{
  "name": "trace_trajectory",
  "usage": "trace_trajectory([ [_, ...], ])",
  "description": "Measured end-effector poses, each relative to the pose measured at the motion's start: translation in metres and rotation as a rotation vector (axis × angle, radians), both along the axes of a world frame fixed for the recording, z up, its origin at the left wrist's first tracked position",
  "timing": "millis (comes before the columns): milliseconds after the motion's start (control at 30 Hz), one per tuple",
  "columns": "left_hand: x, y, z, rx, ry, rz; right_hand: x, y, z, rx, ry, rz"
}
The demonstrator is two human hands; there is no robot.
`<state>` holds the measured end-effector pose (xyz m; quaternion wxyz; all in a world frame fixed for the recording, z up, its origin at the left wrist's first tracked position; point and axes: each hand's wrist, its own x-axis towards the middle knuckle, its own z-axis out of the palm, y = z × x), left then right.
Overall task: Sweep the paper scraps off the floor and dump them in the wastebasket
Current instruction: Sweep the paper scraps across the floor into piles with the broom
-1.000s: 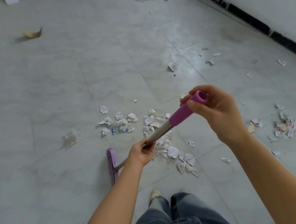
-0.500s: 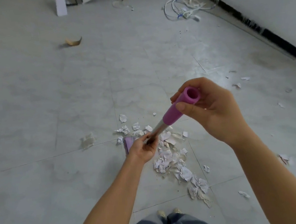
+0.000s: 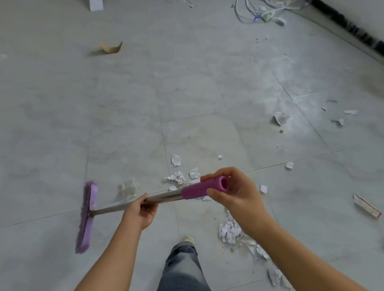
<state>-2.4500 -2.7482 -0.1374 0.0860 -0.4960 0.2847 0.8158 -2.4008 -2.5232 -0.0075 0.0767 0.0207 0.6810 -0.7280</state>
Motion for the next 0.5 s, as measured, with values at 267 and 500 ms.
trace_trajectory([
  [267, -0.094, -0.079, -0.038, 0.03, -0.204, -0.151, -0.075, -0.099, -0.015, 0.089, -0.116, -0.096],
  [500, -0.132, 0.015, -0.036, 0.2, -0.213, -0.419, -0.09, -0.03, 0.013, 0.241, -0.016, -0.414],
])
